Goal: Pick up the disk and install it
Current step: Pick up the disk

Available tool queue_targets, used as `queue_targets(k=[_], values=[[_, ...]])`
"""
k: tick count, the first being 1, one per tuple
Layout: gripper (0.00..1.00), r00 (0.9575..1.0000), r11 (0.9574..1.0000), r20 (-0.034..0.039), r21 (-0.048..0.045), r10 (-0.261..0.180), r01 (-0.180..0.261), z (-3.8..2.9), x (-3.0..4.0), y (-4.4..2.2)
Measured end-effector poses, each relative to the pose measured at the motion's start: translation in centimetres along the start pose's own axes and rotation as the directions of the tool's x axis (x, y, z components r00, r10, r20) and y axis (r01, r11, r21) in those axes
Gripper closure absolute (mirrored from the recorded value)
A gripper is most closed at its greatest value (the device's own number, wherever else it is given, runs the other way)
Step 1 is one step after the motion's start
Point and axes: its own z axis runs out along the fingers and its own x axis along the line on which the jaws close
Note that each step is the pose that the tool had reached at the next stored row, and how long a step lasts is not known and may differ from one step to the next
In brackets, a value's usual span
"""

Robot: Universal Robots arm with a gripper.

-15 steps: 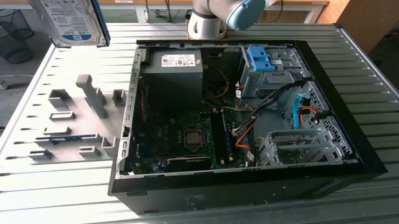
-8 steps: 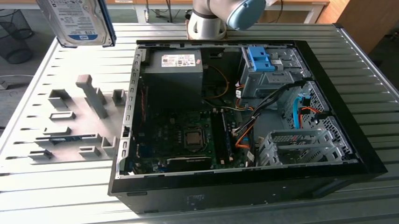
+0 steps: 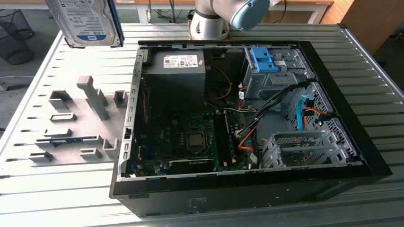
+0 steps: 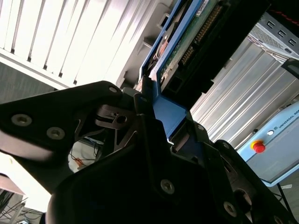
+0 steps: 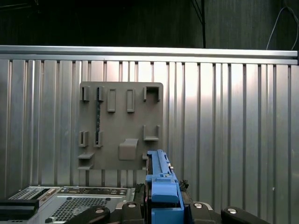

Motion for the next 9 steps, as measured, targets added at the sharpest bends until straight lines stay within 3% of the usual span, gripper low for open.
queue_targets(k=[9], values=[[0.63,1.0000,1.0000,0.0000,0.0000,0.000,0.000,-0.01,-0.01,-1.41]])
